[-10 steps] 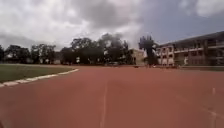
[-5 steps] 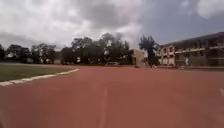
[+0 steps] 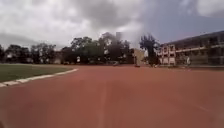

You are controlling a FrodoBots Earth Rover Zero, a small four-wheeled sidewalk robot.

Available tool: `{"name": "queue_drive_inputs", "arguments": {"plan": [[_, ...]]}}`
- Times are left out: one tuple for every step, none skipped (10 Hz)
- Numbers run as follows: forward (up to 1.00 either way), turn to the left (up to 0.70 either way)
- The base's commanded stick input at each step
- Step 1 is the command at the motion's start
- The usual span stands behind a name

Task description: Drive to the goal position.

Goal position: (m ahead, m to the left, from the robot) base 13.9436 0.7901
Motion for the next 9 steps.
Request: {"name": "queue_drive_inputs", "arguments": {"plan": [[0.60, 0.00], [0.60, 0.00], [0.60, 0.00], [0.60, 0.00], [0.60, 0.00], [0.60, 0.00], [0.60, 0.00], [0.60, 0.00], [0.60, 0.00]]}}
